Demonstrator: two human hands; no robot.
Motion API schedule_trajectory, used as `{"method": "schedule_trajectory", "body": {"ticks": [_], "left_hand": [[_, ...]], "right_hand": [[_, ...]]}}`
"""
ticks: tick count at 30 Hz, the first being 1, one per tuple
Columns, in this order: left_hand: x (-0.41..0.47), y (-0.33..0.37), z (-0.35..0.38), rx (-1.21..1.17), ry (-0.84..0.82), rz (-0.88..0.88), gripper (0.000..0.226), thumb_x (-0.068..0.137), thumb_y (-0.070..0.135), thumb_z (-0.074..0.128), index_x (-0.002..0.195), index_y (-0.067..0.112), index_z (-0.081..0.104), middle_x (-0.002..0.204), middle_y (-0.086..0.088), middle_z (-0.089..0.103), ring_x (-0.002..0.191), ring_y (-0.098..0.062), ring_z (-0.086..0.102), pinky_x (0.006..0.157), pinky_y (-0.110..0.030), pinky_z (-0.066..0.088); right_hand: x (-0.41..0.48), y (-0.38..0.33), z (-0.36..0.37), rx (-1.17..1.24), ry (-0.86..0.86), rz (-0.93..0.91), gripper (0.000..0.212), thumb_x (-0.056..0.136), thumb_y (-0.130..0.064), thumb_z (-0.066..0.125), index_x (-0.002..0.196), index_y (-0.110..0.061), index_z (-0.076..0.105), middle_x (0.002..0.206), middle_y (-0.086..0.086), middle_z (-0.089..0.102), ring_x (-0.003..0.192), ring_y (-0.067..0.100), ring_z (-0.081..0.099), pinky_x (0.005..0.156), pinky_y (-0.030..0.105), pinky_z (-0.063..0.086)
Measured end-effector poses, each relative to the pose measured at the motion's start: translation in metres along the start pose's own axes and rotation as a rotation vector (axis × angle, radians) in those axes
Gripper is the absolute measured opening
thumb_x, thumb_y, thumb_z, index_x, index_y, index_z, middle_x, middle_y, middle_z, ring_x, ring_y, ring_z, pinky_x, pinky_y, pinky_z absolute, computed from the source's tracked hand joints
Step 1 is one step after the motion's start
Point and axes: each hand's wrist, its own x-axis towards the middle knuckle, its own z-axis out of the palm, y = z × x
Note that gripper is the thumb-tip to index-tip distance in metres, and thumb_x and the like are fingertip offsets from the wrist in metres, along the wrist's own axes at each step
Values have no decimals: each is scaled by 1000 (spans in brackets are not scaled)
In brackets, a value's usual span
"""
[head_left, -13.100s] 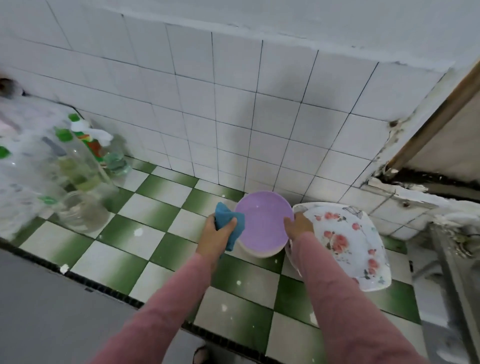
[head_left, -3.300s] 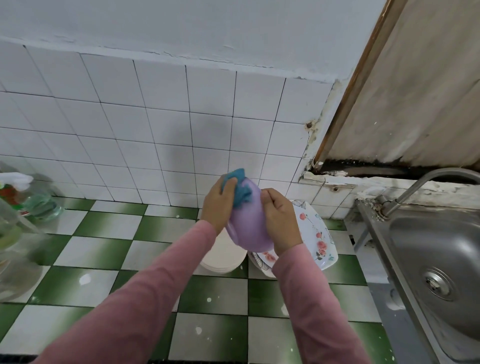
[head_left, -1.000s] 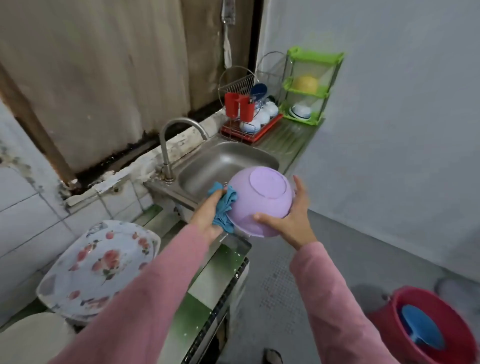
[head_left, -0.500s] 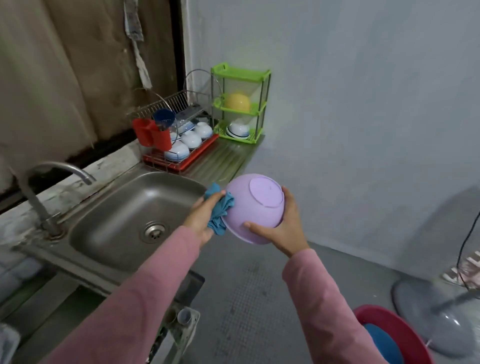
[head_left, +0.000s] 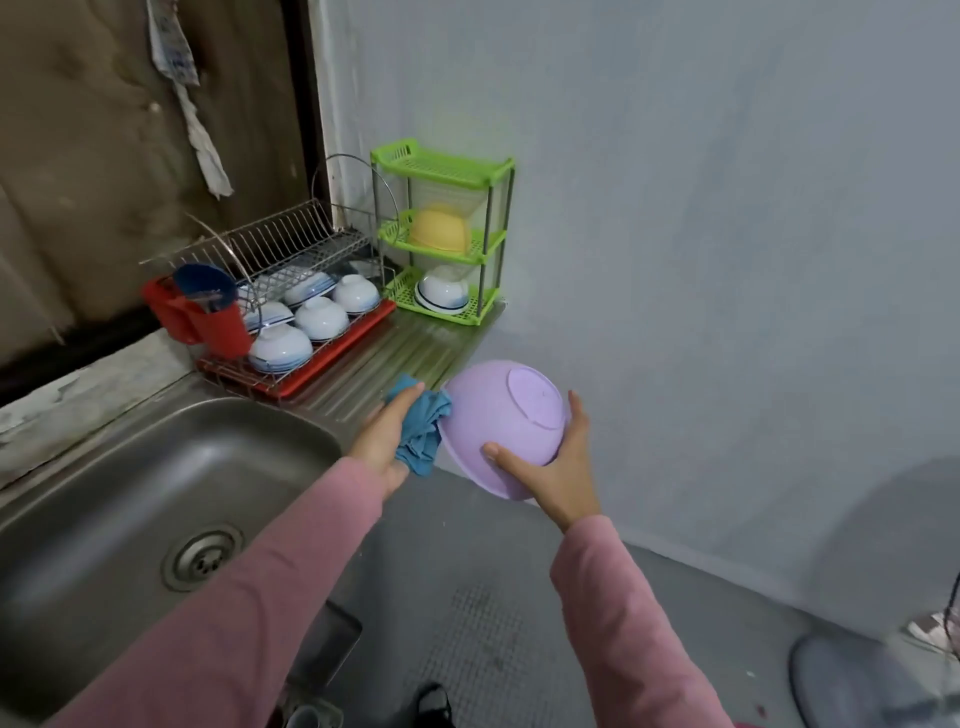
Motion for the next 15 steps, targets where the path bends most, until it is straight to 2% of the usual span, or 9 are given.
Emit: {"method": "schedule_trajectory", "body": {"ticks": [2, 4, 6, 9, 12, 15], "left_hand": [[34, 6, 5, -9, 84, 43, 34, 89, 30, 71, 116, 11, 65, 108, -12, 72, 78, -21, 70, 62, -29, 55], [66, 16, 14, -16, 160, 123, 24, 89, 27, 72, 108, 14, 65, 95, -8, 73, 69, -17, 70, 52, -26, 54], [101, 27, 23, 6, 220, 210, 19, 88, 27, 73, 102, 15, 66, 90, -5, 71, 68, -16, 69, 56, -26, 54], [153, 54, 37, 73, 298, 349, 20, 84, 35, 76, 92, 19, 68, 88, -4, 70, 77, -23, 66, 68, -32, 53], [200, 86, 52, 120, 337, 465, 29, 84, 32, 76, 104, 13, 67, 92, -5, 68, 79, -20, 64, 64, -27, 51], [241, 116, 65, 148, 408, 562, 31, 86, 25, 74, 111, 11, 62, 94, -3, 67, 73, -9, 62, 60, -17, 51]], "right_hand": [[34, 6, 7, 12, 4, 20, 135, 39, -65, 88, 150, -28, 21, 147, -8, 36, 133, 13, 43, 113, 38, 38], [72, 9, 17, 42, 5, 10, 119, 40, -62, 89, 139, -31, 30, 138, -8, 43, 126, 12, 49, 108, 35, 44], [113, 6, 29, 93, -17, 23, 109, 42, -60, 88, 132, -33, 33, 133, -11, 46, 121, 9, 52, 100, 28, 47], [180, -3, 53, 173, -69, 36, 106, 41, -60, 86, 130, -32, 35, 130, -14, 49, 116, -1, 52, 87, 15, 46], [244, -14, 78, 238, -101, 57, 108, 40, -59, 86, 131, -29, 36, 130, -11, 51, 115, 0, 54, 92, 22, 48], [299, -24, 104, 292, -112, 48, 105, 40, -59, 85, 129, -29, 38, 129, -10, 53, 114, 3, 56, 97, 26, 48]]}}
